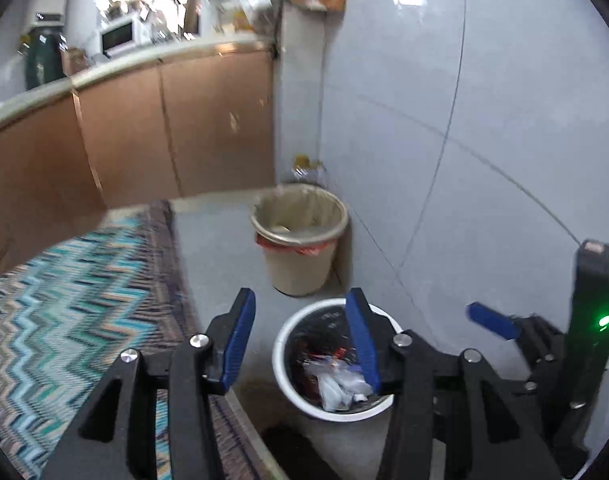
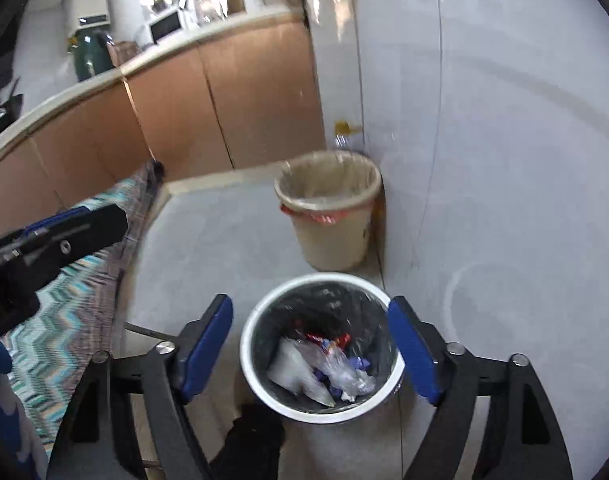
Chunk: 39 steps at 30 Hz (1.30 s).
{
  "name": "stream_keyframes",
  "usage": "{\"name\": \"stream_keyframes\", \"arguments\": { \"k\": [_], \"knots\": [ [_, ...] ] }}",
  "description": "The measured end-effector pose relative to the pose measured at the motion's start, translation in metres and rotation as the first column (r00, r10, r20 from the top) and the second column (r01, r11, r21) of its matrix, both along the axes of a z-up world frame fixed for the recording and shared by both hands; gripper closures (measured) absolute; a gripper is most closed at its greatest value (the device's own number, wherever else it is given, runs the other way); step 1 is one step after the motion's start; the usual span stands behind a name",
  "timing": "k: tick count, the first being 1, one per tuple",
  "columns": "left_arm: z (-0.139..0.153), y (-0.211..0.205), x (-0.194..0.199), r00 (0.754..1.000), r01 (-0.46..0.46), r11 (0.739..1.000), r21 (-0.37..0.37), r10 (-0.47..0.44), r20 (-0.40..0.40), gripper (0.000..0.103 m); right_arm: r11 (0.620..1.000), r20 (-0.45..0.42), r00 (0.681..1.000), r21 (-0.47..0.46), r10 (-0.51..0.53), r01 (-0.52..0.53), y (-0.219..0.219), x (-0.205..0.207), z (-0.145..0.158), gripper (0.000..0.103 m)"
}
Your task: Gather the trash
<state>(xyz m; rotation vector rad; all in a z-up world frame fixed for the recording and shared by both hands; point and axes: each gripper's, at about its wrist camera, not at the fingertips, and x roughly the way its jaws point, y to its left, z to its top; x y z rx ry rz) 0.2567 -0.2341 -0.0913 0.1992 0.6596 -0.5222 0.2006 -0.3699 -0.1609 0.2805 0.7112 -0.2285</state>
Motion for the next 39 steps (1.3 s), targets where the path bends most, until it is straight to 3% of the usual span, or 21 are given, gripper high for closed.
{"name": "stream_keyframes", "arguments": {
  "k": [10,15,23,28,34,39],
  "knots": [
    [0.059,0.095,-0.061,0.981,-0.131,0.988,-0.080,0.141,0.136,0.054,0.993,0.135,0.988,-0.097,0.079,-0.066,0.074,-0.053,0.081,0.003],
    [0.078,0.131,-0.087,0.960,-0.181,0.977,-0.115,0.201,0.194,0.048,0.985,0.175,0.976,-0.134,0.129,-0.107,0.111,-0.075,0.106,0.002],
    [0.094,0.180,-0.125,0.918,-0.272,0.952,-0.141,0.300,0.260,0.041,0.970,0.231,0.955,-0.201,0.185,-0.140,0.155,-0.110,0.134,0.001],
    [0.104,0.203,-0.149,0.874,-0.346,0.927,-0.147,0.375,0.310,0.040,0.962,0.270,0.940,-0.232,0.207,-0.145,0.174,-0.135,0.149,0.000],
    [0.109,0.220,-0.179,0.839,-0.368,0.907,-0.206,0.419,0.346,0.039,0.956,0.307,0.925,-0.253,0.222,-0.146,0.185,-0.155,0.157,0.000],
    [0.110,0.224,-0.197,0.821,-0.383,0.900,-0.209,0.436,0.368,0.039,0.955,0.334,0.916,-0.262,0.224,-0.138,0.189,-0.170,0.160,0.000]
  ]
}}
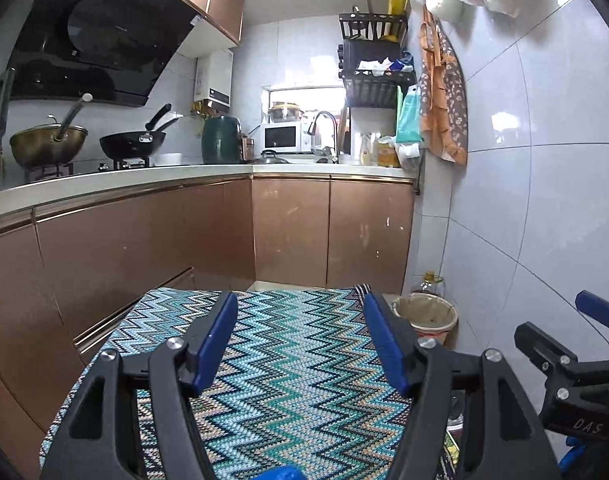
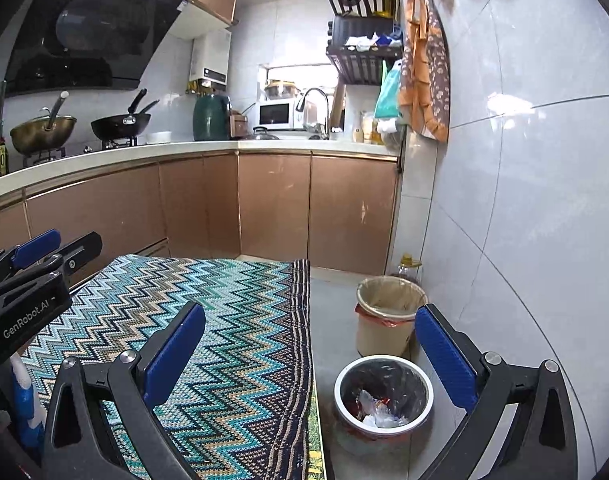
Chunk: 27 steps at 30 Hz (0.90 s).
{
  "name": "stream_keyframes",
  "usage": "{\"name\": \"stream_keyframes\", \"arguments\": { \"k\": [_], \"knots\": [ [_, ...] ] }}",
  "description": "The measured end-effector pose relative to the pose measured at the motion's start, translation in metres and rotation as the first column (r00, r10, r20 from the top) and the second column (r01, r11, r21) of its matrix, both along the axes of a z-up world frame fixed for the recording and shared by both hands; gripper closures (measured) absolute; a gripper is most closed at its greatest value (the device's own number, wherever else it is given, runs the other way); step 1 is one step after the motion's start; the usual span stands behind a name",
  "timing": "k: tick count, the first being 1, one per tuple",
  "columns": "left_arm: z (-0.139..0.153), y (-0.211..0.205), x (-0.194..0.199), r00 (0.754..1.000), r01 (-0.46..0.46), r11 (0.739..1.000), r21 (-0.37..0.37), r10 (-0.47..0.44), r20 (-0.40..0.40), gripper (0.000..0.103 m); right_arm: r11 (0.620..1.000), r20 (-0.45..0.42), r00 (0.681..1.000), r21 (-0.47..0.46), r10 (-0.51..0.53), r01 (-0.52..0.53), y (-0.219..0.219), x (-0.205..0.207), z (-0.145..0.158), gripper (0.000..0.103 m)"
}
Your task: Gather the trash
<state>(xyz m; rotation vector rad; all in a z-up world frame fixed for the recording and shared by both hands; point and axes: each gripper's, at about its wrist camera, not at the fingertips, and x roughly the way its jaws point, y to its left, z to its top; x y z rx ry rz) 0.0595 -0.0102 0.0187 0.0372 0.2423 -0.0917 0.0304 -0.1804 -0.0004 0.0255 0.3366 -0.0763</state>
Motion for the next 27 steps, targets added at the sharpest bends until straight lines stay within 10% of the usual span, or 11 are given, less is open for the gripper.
{"name": "stream_keyframes", "arguments": {
  "k": [27],
  "knots": [
    [0.000,-0.017,-0.044,0.999,-0.014,0.998,0.055,0.012,0.034,0.039,0.998,0.094,0.993,0.007,-0.070,0.070,-0.012,-0.046,0.006,0.000]
  ]
}}
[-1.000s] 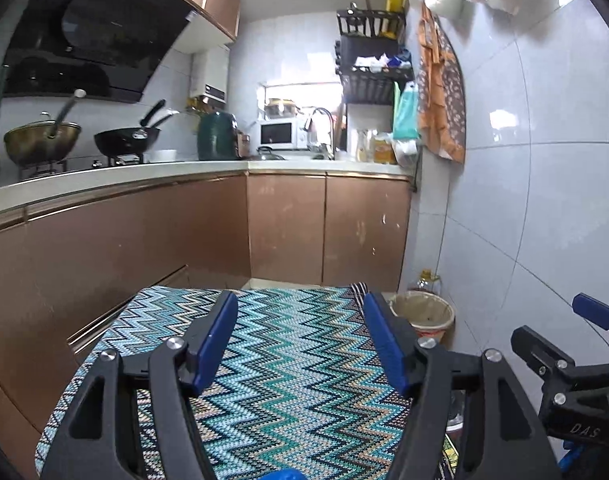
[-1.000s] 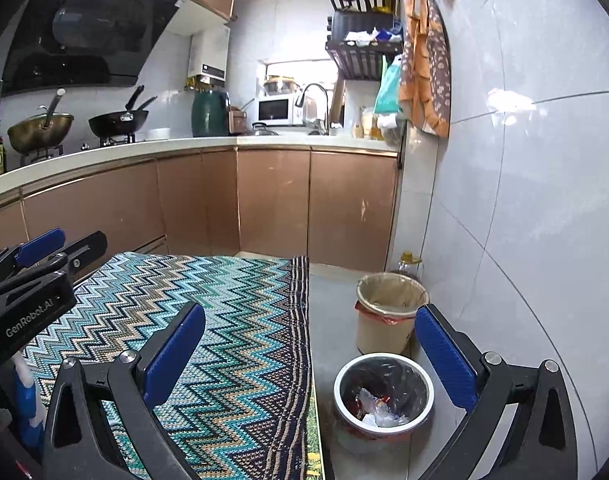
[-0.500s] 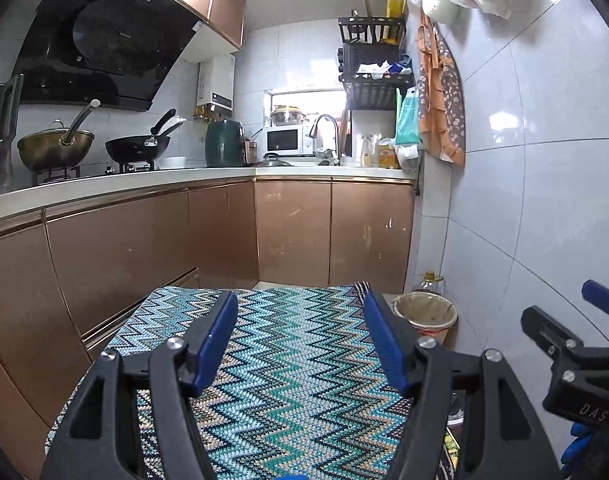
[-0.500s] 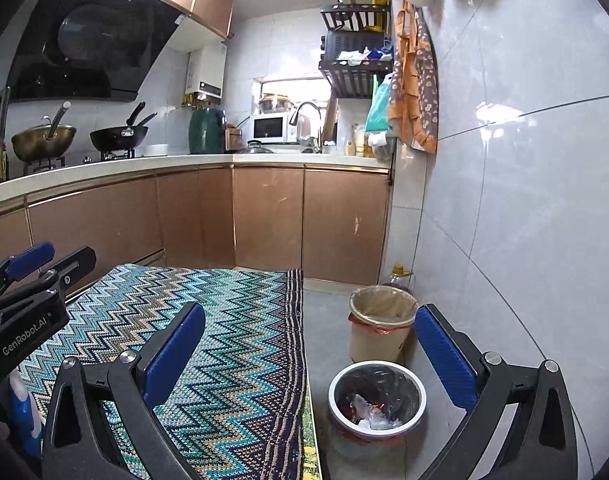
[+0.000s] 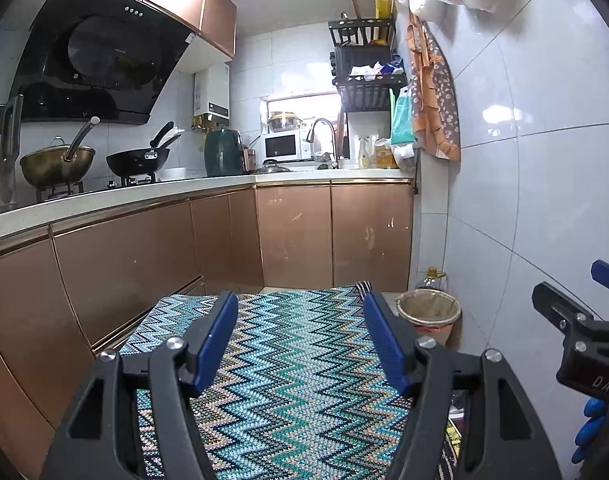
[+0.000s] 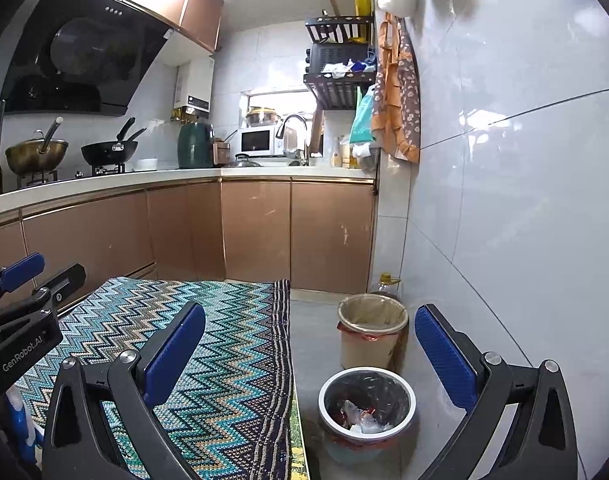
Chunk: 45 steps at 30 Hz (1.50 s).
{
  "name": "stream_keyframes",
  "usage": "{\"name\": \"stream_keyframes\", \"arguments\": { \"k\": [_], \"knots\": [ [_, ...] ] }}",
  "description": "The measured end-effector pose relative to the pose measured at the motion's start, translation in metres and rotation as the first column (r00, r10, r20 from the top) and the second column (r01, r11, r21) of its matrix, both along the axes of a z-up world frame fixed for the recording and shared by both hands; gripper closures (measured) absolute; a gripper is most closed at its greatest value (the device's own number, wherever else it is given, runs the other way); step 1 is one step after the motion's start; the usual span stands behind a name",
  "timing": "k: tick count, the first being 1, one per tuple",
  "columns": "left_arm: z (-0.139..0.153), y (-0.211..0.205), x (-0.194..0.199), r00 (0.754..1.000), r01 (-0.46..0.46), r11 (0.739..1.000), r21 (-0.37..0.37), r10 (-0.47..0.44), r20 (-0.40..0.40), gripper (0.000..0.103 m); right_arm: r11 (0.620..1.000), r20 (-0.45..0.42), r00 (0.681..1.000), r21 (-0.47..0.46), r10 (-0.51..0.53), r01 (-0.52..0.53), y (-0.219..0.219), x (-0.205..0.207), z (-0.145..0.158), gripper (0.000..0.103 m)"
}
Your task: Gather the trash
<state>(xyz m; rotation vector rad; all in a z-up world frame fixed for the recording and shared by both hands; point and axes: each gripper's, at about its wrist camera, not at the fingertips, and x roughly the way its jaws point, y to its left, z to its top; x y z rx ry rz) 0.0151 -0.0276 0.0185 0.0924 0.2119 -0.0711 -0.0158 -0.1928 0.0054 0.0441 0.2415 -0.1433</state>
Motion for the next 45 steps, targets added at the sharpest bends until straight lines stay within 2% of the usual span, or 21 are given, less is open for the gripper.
{"name": "stream_keyframes", "arguments": {
  "k": [14,45],
  "knots": [
    [0.002,-0.001,-0.009,1.000,0.008,1.000,0.000,-0.008,0.022,0.039,1.000,0.028,1.000,-0.022,0.004,-0.003,0.003,-0.011,0.005,0.000],
    [0.005,0.009,-0.017,0.999,-0.016,1.000,-0.027,0.017,0.047,0.039,0.999,0.008,1.000,-0.032,-0.005,0.006,-0.001,-0.007,0.008,0.000]
  ]
}}
